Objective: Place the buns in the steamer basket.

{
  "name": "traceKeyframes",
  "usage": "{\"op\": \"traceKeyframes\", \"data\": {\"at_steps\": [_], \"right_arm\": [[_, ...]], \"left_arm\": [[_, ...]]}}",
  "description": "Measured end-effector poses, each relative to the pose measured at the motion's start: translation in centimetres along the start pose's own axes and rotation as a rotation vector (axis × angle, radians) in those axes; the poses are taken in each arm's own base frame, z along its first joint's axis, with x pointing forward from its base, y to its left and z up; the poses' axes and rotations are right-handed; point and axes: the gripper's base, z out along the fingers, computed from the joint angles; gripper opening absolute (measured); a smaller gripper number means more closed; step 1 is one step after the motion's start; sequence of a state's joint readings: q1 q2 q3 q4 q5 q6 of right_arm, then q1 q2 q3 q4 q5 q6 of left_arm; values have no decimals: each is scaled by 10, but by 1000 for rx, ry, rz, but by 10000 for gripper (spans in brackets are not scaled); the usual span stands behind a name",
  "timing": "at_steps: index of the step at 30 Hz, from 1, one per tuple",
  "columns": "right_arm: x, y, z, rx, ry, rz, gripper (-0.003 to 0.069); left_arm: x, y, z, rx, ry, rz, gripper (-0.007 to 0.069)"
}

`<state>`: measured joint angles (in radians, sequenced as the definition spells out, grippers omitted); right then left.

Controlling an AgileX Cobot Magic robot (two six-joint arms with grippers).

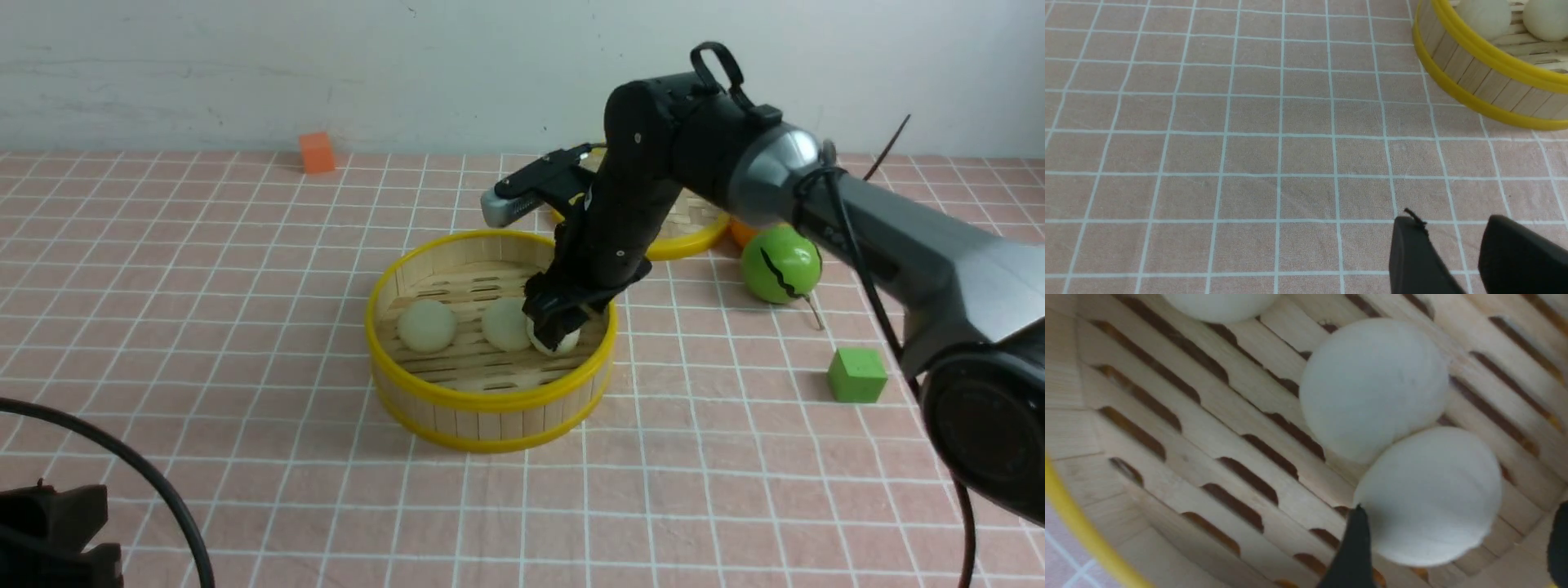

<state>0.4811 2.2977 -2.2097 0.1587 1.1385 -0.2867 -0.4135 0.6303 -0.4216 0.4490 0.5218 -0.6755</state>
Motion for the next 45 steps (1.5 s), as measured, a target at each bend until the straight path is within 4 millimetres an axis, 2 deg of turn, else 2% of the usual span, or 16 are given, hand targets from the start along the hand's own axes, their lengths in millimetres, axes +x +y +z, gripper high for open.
{"op": "traceKeyframes", "data": {"at_steps": [1, 2, 3, 5, 6, 9, 11, 13, 15, 18, 21, 25, 28, 32, 36, 45], "right_arm": [[-1, 0, -3, 1, -5, 1, 622], [-6, 4, -35, 14, -63, 4, 663], [-7, 4, -40, 16, -71, 2, 665], [-11, 11, -103, 58, -172, -19, 663], [-11, 13, -113, 63, -189, -22, 658], [2, 24, -194, 120, -272, -19, 556], [10, 28, -223, 145, -308, -5, 500], [24, 35, -269, 186, -386, 31, 348], [30, 38, -287, 201, -421, 45, 267], [56, 47, -325, 222, -478, 94, 47], [83, 54, -336, 221, -458, 111, -18], [114, 58, -317, 208, -347, 127, -19], [156, 63, -274, 162, -204, 146, -18], [189, 72, -239, 94, -243, 165, -17], [242, 88, -203, -2, -398, 205, -15], [327, 95, -153, 26, -392, 246, -11]], "left_arm": [[0, 0, 0, 0, 0, 0, 238], [0, 0, 0, 0, 0, 0, 238], [0, 0, 0, 0, 0, 0, 238], [0, 0, 0, 0, 0, 0, 238], [0, 0, 0, 0, 0, 0, 238], [0, 0, 0, 0, 0, 0, 238], [0, 0, 0, 0, 0, -1, 238], [0, 0, 0, 0, 0, -1, 238], [0, 0, 0, 0, 0, -1, 238], [0, 0, 0, 0, 0, -1, 238], [0, 0, 0, 0, 0, -1, 238], [0, 0, 0, 0, 0, -1, 238], [0, 0, 0, 0, 0, -1, 238], [0, 0, 0, 0, 0, -1, 238], [0, 0, 0, 0, 0, -1, 238], [0, 0, 0, 0, 0, -1, 238]]}}
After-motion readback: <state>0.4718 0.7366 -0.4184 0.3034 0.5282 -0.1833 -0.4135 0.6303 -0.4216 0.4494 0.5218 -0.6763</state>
